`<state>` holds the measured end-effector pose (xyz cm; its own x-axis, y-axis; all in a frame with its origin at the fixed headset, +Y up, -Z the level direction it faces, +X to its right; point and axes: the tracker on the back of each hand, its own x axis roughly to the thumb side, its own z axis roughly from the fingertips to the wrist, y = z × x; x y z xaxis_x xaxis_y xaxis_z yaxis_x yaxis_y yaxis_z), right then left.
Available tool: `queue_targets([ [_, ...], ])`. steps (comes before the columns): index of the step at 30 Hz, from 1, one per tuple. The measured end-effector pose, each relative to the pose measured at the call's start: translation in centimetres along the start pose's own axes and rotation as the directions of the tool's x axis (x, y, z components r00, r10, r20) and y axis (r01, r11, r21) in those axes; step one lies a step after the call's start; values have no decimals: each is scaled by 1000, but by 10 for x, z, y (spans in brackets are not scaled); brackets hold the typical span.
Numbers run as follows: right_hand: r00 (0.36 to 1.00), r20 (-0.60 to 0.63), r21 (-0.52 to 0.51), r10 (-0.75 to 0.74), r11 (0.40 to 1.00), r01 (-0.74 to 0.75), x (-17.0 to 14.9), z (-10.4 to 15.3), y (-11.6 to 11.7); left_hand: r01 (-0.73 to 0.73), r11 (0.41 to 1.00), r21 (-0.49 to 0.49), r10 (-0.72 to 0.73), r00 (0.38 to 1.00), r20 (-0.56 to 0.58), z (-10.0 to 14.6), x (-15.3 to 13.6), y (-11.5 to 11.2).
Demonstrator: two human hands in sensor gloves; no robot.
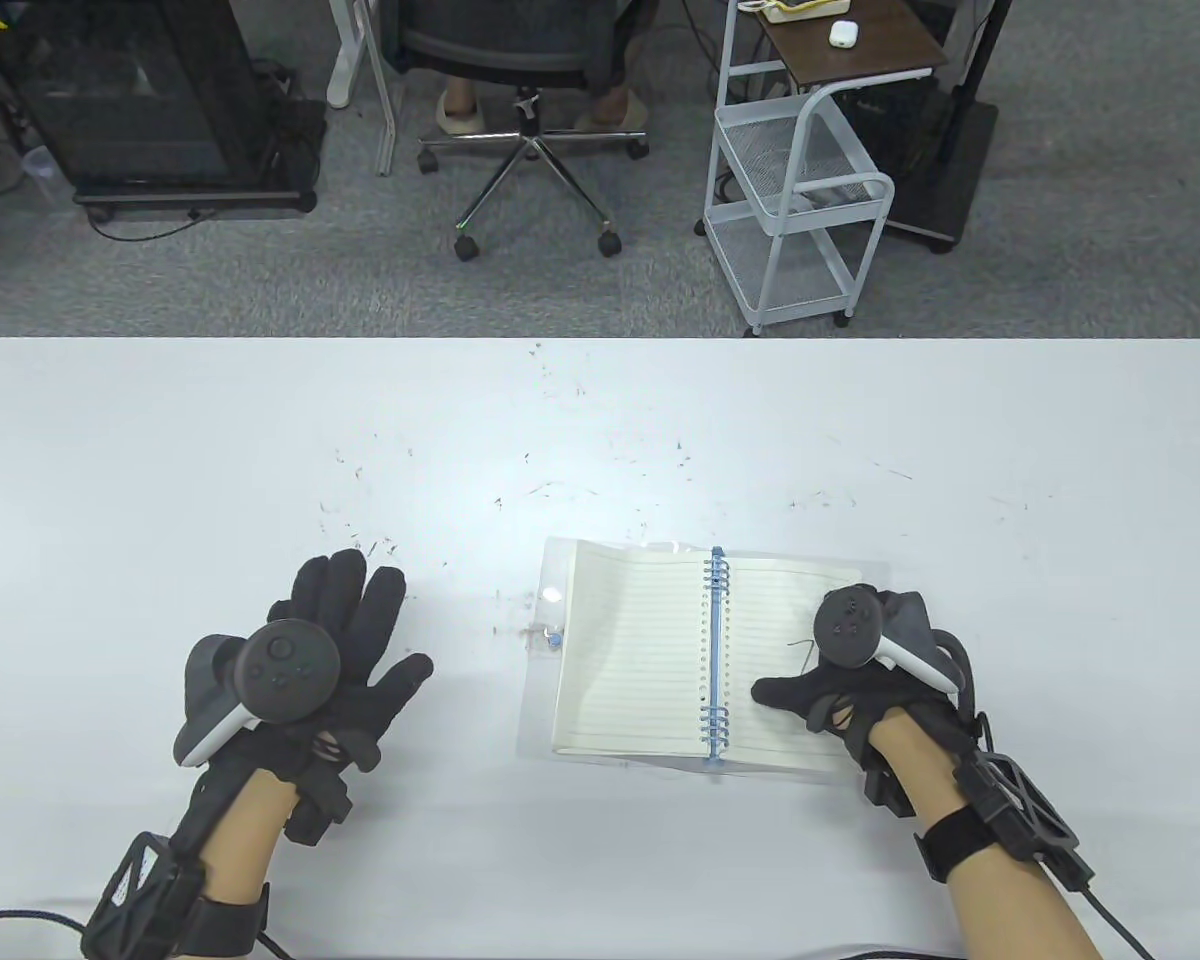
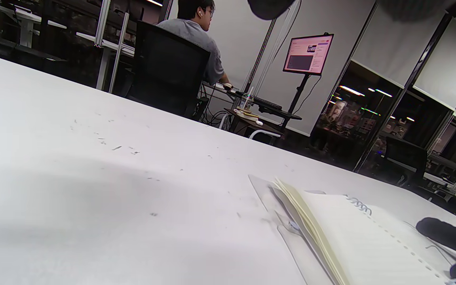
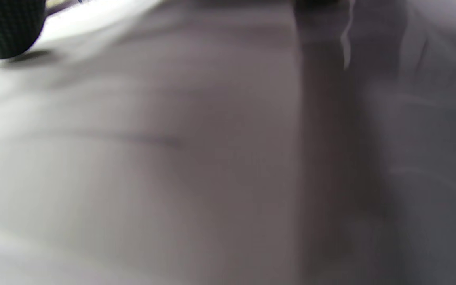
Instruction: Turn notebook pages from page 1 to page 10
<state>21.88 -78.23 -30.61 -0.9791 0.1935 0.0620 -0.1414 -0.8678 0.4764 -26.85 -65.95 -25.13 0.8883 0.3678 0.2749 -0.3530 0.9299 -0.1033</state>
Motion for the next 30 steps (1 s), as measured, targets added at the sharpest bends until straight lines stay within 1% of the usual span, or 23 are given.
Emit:
queue_targets([
  [1,1000,-5,18,10,1000,-10,0,0,1,0,1000,-1,0,1000,1,0,0,0],
  [3,1000,3,-1,-7,1000,7,1,0,1,0,1000,-2,0,1000,2,0,0,0],
  [6,1000,13,3,2,1000,-2,5,1,1,-1,1000,-3,1,1000,2,0,0,-1],
  [8,999,28,-8,-45,999,45,7,2,0,-2,1000,-2,2,1000,2,0,0,-1],
  [12,991,79,-77,-106,991,112,9,6,-3,-5,1000,4,5,1000,3,0,0,0],
  [18,980,122,-141,-155,975,172,15,13,-7,-5,1000,6,5,1000,4,0,-1,-1],
  [23,943,176,-120,-284,944,307,24,18,-10,-6,1000,14,6,1000,5,0,-1,0],
  [27,919,185,-113,-348,921,372,28,23,-14,-7,1000,14,7,1000,4,0,-2,0],
  [29,902,180,-120,-393,901,416,28,26,-17,-7,1000,15,7,1000,4,1,-2,0],
  [30,886,172,-127,-431,882,454,27,28,-20,-8,1000,16,8,1000,4,1,-2,0],
])
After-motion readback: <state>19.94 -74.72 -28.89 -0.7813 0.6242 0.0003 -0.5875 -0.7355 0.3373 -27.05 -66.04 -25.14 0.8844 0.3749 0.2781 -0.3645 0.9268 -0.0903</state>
